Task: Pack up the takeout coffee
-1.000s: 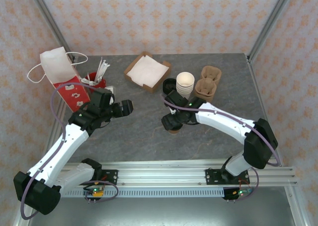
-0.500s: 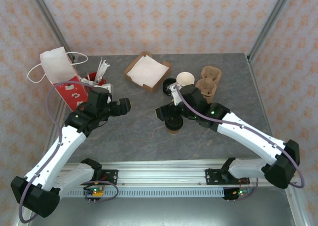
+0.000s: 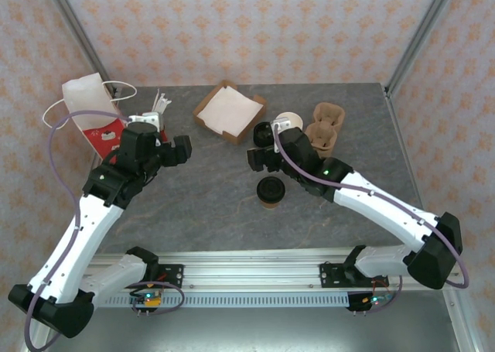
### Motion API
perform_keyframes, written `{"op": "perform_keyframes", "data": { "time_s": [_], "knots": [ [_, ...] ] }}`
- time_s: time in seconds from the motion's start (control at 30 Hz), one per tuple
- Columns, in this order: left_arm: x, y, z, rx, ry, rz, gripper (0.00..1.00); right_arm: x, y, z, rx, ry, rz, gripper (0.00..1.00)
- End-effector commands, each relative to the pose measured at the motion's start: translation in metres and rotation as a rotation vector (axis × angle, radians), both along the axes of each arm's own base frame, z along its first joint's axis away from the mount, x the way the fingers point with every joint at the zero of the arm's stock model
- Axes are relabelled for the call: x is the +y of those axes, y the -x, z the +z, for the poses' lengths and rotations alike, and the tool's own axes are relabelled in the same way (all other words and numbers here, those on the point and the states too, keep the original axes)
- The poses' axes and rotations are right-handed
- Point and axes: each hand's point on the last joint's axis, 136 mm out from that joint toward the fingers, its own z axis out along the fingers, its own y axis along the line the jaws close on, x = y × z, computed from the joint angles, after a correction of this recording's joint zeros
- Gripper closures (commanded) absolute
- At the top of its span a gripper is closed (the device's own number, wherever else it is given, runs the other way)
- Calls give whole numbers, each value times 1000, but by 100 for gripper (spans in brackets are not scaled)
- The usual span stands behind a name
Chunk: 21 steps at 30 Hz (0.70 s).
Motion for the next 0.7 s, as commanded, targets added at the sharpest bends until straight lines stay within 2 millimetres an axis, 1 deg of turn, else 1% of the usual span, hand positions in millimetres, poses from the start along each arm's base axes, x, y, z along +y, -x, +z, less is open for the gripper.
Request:
{"op": "perform_keyframes", "data": {
  "time_s": [0.0,0.03,0.1,0.17,0.2,0.27,0.37,0.43,0.5,0.57,0.67],
  "knots": [
    [2,-5,4,14,1,21,6,-43,-8,17,-70,82,-149,3],
    [5,-7,8,13,-15,33,6,-49,-10,17,-71,92,-162,3],
    [13,-9,16,9,-57,57,6,-55,-13,13,-70,110,-173,3],
    [30,-13,26,3,-102,100,6,-62,-12,21,-97,92,-186,3],
    [40,-15,31,5,-118,128,6,-62,-12,22,-102,85,-187,3],
    [68,-21,42,14,-150,201,8,-58,-13,20,-100,73,-171,2],
    [106,-32,54,32,-134,300,12,-49,-13,13,-82,48,-142,3],
    [130,-44,55,57,-124,357,16,-44,-14,9,-72,35,-126,3],
    [148,-56,50,94,-108,397,18,-42,-13,8,-69,29,-120,3],
    [161,-70,41,137,-98,418,20,-41,-13,6,-70,30,-114,3],
    [174,-90,27,184,-84,437,22,-39,-12,4,-68,29,-101,3]
  ]
}}
